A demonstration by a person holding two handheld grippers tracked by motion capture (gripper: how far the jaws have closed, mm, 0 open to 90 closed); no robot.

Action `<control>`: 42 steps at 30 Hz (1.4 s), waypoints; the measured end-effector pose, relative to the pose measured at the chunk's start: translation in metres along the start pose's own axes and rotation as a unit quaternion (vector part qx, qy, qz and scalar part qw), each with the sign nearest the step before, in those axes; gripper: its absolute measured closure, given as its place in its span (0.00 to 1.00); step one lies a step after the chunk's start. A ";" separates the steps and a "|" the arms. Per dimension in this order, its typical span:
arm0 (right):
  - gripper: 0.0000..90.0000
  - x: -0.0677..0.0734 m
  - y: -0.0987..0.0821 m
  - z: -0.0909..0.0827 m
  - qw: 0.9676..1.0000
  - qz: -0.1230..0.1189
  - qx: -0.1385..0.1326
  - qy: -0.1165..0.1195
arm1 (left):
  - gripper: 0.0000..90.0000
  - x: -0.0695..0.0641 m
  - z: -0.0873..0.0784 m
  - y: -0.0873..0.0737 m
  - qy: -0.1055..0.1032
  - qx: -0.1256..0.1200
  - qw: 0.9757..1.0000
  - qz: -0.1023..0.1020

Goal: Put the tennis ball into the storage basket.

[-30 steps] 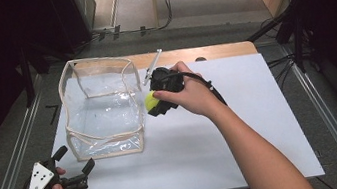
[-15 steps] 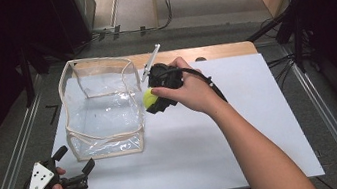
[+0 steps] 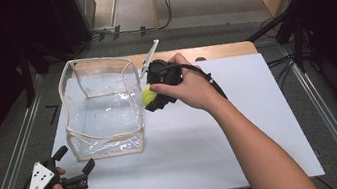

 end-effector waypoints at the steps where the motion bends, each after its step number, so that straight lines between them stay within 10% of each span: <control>1: 0.26 0.000 0.001 0.000 1.000 -0.002 -0.003 0.001 | 0.00 0.000 0.000 0.000 0.000 0.000 1.000 0.000; 42: 0.26 0.010 0.031 -0.011 1.000 -0.017 -0.008 0.010 | 0.00 0.000 0.000 0.000 0.000 -0.001 1.000 -0.002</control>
Point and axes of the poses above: each handheld gripper's, and its own axes: z roughly forward along the jaws, y roughly out of its top, x roughly to its left, the point moved 7 cm from there along z, roughly forward along the jaws, and after that the axes turned 4 degrees about -x, right-handed, at the moved point
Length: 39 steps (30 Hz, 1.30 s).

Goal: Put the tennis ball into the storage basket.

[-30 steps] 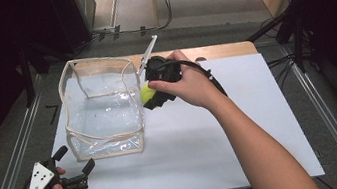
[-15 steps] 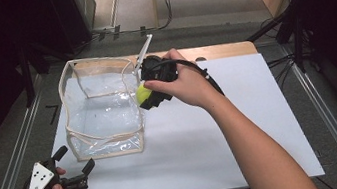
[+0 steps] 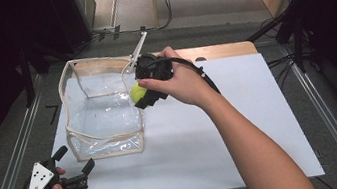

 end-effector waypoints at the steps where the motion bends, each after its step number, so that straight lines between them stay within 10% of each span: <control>1: 0.26 0.000 0.001 0.000 1.000 -0.002 0.001 0.000 | 0.00 0.000 0.000 0.000 0.000 0.000 1.000 0.000; 39: 0.26 0.015 0.023 0.012 1.000 -0.023 0.002 0.011 | 0.00 0.000 0.000 0.000 -0.001 -0.001 1.000 -0.002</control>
Point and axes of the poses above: each handheld gripper's, and its own axes: z roughly forward along the jaws, y roughly out of its top, x roughly to its left, the point moved 7 cm from there along z, roughly forward along the jaws, and after that the axes turned 4 degrees about -x, right-handed, at the moved point
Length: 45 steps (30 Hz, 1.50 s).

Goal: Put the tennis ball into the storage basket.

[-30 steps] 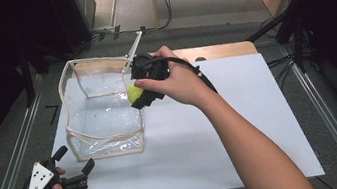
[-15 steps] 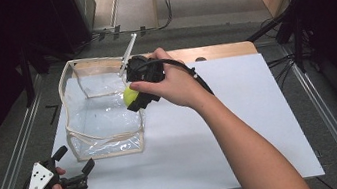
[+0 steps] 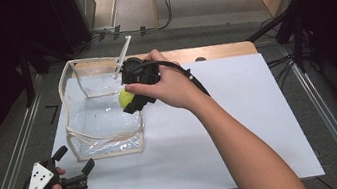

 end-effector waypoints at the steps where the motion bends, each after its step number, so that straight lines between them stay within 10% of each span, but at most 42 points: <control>1: 0.26 0.000 0.001 0.001 1.000 -0.002 -0.001 0.002 | 0.00 0.000 0.000 0.000 0.000 0.000 1.000 0.001; 45: 0.25 0.012 0.019 0.032 1.000 -0.015 0.005 0.018 | 0.00 0.000 0.000 0.000 -0.001 -0.002 1.000 -0.001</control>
Point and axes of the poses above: each handheld gripper's, and its own axes: z roughly forward along the jaws, y roughly out of its top, x roughly to its left, the point moved 7 cm from there along z, roughly forward along the jaws, and after that the axes turned 4 degrees about -x, right-handed, at the moved point
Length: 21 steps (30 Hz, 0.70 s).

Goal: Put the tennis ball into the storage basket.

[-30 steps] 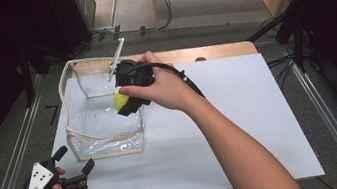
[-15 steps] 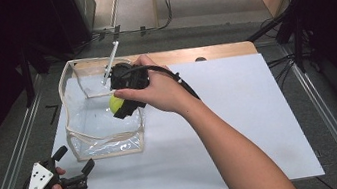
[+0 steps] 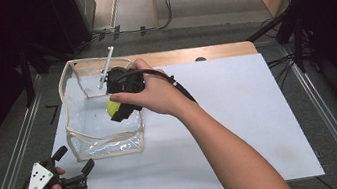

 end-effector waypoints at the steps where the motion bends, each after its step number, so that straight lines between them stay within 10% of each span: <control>1: 0.25 0.000 0.000 0.000 1.000 0.001 0.002 -0.001 | 0.00 0.000 0.000 0.000 0.000 0.000 1.000 -0.001; 21: 0.25 0.001 0.000 0.012 1.000 -0.014 0.006 -0.004 | 0.00 0.000 0.000 0.000 0.000 -0.001 1.000 -0.001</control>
Point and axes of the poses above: each handheld gripper's, and its own axes: z roughly forward along the jaws, y roughly out of its top, x roughly to its left, the point moved 7 cm from there along z, roughly forward along the jaws, and after that the axes turned 4 degrees about -x, right-handed, at the moved point
